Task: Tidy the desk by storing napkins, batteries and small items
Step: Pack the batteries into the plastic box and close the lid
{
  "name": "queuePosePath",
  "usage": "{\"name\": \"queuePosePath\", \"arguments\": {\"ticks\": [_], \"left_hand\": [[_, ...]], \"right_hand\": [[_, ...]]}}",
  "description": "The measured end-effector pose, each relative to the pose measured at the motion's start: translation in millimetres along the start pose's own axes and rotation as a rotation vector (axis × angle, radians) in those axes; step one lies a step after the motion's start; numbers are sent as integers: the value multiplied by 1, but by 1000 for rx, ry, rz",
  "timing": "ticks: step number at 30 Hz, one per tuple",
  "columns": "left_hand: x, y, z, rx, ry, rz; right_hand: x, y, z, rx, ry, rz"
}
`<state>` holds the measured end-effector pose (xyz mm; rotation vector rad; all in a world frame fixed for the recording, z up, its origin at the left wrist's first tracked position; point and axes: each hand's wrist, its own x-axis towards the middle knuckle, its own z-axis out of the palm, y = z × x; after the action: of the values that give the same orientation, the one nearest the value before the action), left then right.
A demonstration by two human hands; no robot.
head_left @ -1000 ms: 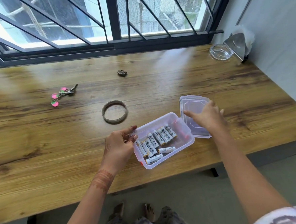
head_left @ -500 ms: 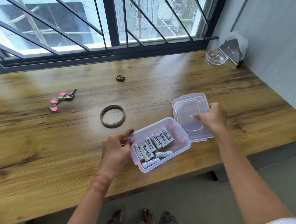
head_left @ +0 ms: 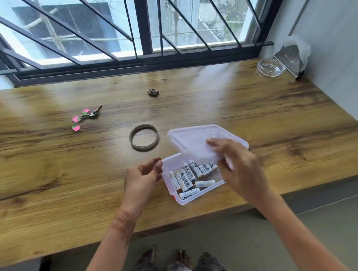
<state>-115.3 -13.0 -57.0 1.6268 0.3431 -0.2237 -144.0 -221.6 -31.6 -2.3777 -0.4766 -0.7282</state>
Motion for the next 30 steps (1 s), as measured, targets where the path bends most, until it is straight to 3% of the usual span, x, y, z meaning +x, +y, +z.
{"name": "queuePosePath", "arguments": {"ticks": [2, 7, 18, 22, 27, 30], "left_hand": [[-4, 2, 1, -56, -16, -16], [-9, 6, 2, -77, -35, -73], [-17, 0, -1, 20, -121, -31], [-16, -3, -2, -12, -138, -13], [-16, -6, -3, -62, -155, -19], [-17, -8, -4, -54, -139, -36]], "right_hand": [[-13, -2, 10, -96, -31, -159], [-39, -4, 21, -194, -97, -273], [-59, -6, 32, -206, -198, -251], [-53, -9, 27, -89, -209, -98], [-27, 10, 17, -37, -127, 309], [-29, 19, 24, -64, -197, 331]]}}
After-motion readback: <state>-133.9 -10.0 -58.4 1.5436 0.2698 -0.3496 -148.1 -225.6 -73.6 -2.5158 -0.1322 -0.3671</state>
